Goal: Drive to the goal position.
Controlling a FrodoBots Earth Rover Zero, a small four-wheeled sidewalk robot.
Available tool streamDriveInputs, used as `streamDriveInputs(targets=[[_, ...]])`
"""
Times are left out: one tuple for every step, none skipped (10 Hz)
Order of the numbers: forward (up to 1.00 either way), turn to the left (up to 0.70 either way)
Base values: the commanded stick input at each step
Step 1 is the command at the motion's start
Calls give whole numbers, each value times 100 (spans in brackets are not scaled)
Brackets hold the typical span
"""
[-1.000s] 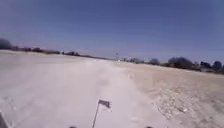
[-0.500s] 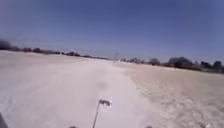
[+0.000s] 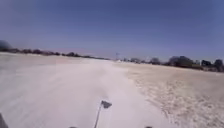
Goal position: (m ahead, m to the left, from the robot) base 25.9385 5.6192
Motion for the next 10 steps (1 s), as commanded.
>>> streamDriveInputs(targets=[[70,35],[70,28],[70,6],[70,0],[70,0],[70,0],[70,0],[70,0],[70,0],[70,0]])
